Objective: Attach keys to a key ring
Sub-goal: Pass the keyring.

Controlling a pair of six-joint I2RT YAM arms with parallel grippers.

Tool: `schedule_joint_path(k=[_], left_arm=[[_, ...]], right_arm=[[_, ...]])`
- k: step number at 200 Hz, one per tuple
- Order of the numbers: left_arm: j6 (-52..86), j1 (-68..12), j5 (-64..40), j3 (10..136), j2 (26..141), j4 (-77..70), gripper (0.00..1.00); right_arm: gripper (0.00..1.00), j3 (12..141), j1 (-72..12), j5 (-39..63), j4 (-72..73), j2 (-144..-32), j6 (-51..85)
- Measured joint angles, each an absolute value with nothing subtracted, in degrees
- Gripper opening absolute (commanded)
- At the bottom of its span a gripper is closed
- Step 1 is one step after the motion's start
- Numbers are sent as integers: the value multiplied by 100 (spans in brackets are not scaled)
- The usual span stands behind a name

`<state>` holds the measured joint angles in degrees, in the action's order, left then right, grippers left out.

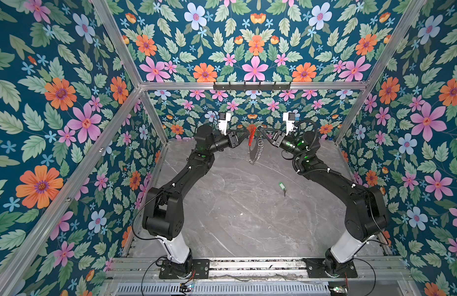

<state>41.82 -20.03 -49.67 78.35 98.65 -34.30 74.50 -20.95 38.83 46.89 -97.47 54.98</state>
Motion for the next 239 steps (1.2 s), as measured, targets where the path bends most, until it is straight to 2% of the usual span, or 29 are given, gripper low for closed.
schedule_joint_path(k=[37, 89, 128, 216, 239], left_arm=[[4838, -2032, -5188, 7697, 9865, -4506, 40], [5699, -2029, -5339, 7675, 10112, -5623, 34], [5918, -2067, -5371, 7769, 10276, -5854, 33], [6108, -2220, -5391, 8171, 10604, -5922, 15], [6110, -2248, -5408, 8221, 10630, -5931, 14]], right_arm=[[0, 7483, -2121, 3881, 4834, -9826, 5553], [0, 7524, -2130, 3844, 5009, -9994, 5728], [0, 7546, -2147, 3872, 5087, -10014, 5811], [0, 7537, -2147, 4032, 5253, -10001, 5907], [0, 7579, -2156, 4034, 5275, -10001, 5964]])
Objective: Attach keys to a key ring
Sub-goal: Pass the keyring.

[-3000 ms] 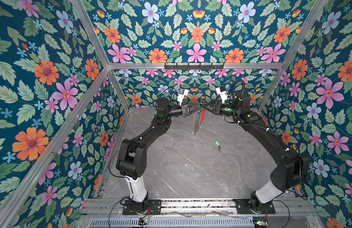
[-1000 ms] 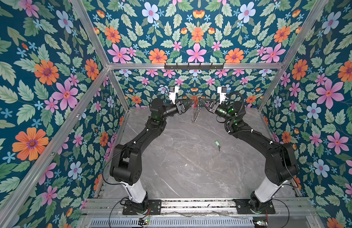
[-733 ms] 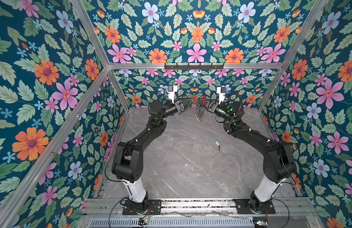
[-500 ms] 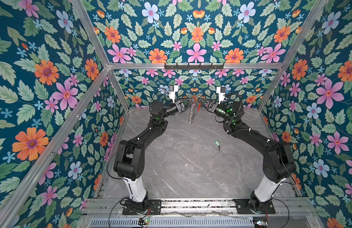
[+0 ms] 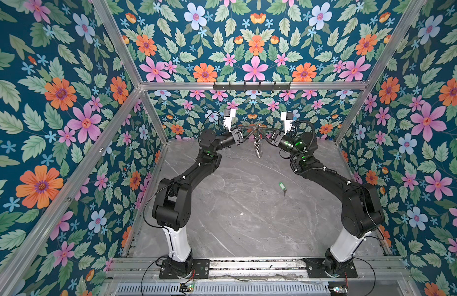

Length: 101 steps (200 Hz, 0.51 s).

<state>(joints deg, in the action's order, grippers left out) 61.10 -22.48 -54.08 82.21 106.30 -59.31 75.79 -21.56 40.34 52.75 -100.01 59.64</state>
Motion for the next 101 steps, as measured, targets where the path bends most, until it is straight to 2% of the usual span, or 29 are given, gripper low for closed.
schedule_joint_path(k=[52, 91, 101], left_arm=[[6128, -2261, -5404, 8256, 10639, -5951, 0], [6125, -2279, -5363, 8230, 10615, -5902, 0], [6038, -2292, -5319, 8189, 10562, -5793, 0]], right_arm=[[0, 7634, -2169, 4034, 5295, -10047, 5981], [0, 7618, -2169, 4029, 5312, -10053, 5983], [9, 7596, -2169, 4029, 5310, -10053, 5983]])
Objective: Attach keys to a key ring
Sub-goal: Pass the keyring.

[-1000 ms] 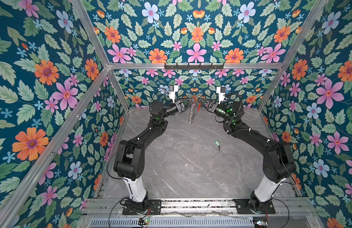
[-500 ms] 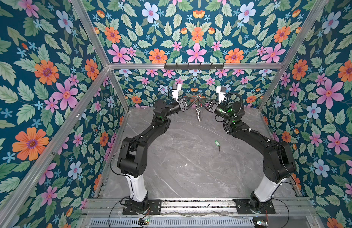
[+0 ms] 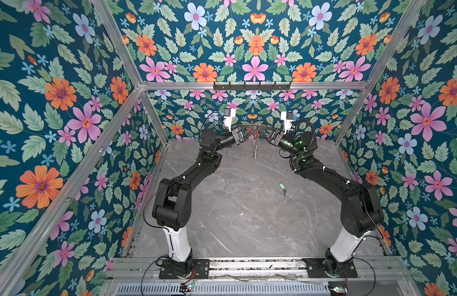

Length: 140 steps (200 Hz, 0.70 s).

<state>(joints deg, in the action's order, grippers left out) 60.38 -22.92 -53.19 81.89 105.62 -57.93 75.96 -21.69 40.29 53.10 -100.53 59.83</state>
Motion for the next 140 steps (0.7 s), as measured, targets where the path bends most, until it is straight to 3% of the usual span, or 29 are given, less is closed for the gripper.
schedule_joint_path(k=[20, 33, 88, 140], left_arm=[[5730, -2309, -5280, 8152, 10409, -5393, 0], [5461, -2327, -5277, 8158, 10318, -5122, 0], [4141, -2272, -5850, 8779, 10337, -3498, 0], [2556, -2239, -6149, 9594, 10412, -1236, 0]], right_arm=[[36, 7498, -2167, 4032, 5258, -10009, 5975], [45, 7387, -2147, 4049, 5096, -9909, 5922], [44, 6851, -1555, 4211, 3907, -9004, 5247], [34, 7647, -1496, 4801, 1737, -8663, 3662]])
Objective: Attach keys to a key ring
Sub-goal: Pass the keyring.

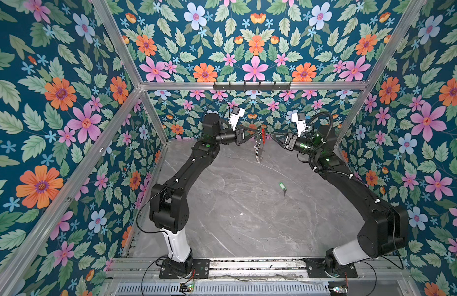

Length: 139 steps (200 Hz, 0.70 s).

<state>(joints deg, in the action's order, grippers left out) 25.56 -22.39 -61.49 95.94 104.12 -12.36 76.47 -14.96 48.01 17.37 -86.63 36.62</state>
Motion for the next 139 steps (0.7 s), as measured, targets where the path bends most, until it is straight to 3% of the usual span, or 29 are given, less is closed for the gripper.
schedule_joint_path(k=[52, 139], left_arm=[[2102, -2274, -6300, 9741, 10464, -484, 0], [2086, -2362, -6420, 9736, 10431, -423, 0]], right_arm=[[29, 8125, -1761, 4932, 709, -8895, 2915], [28, 8350, -1789, 4930, 635, -9157, 2840]])
